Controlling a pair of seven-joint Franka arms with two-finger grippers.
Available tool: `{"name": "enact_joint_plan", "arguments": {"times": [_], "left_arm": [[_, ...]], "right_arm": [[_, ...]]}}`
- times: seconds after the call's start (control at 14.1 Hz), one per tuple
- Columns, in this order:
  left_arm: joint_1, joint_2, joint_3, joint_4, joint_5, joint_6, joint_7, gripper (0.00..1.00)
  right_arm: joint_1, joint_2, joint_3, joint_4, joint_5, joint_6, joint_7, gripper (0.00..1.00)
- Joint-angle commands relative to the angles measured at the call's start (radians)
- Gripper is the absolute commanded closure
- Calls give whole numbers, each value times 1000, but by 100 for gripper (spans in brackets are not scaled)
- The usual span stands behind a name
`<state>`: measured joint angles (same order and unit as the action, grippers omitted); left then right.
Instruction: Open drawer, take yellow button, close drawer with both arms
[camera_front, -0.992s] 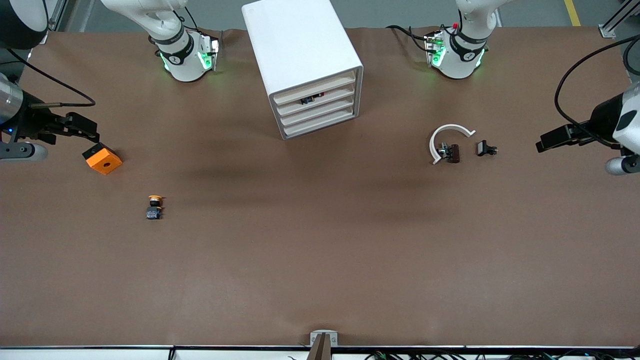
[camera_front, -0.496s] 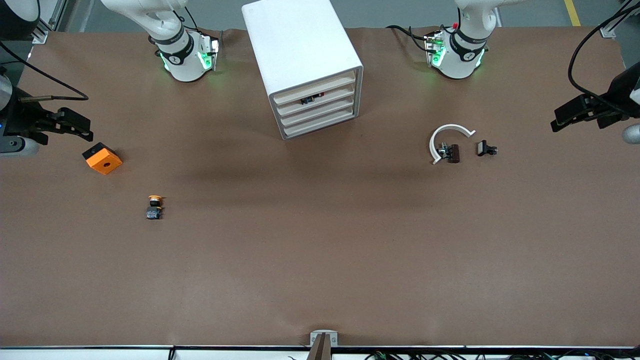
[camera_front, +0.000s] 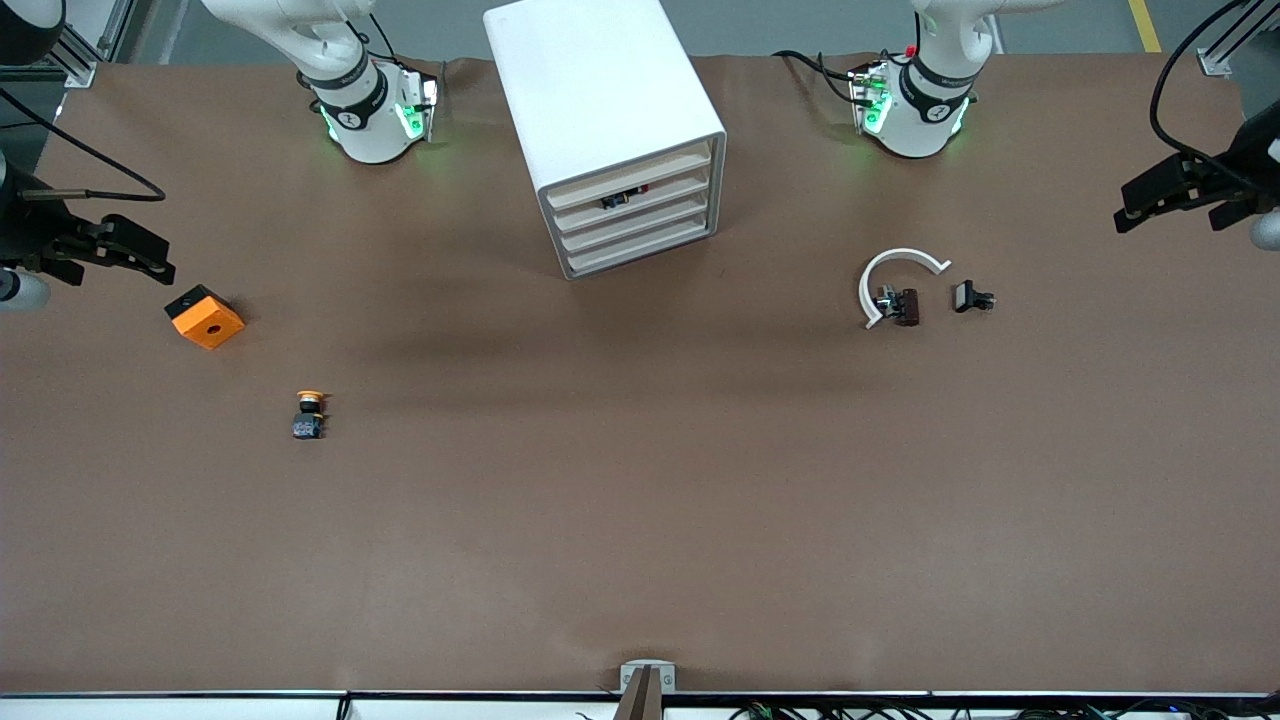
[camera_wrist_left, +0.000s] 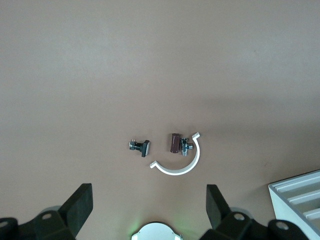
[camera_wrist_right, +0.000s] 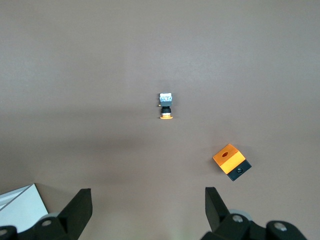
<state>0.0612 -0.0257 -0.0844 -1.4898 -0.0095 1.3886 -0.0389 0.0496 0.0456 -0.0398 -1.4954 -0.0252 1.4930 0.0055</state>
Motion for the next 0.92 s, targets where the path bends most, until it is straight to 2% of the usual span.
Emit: {"name": "enact_joint_plan", "arguments": {"times": [0.0,0.28,0.5,0.85], "left_arm": [[-12,-82,17,-87,-7,7,16,0],[-29,-123,11,-130,-4,23,10,0],[-40,-198,9,-240,-1,101,2,0],[-41,-191,6,-235,3,105,1,0]], "right_arm": [[-10,3,-3,36,-1,-16,21,0],[-11,3,-6,40,10,-17,22,0],[-8,2,-3,41,8,-19,22,0],[-8,2,-3,40,8,-19,21,0]]}}
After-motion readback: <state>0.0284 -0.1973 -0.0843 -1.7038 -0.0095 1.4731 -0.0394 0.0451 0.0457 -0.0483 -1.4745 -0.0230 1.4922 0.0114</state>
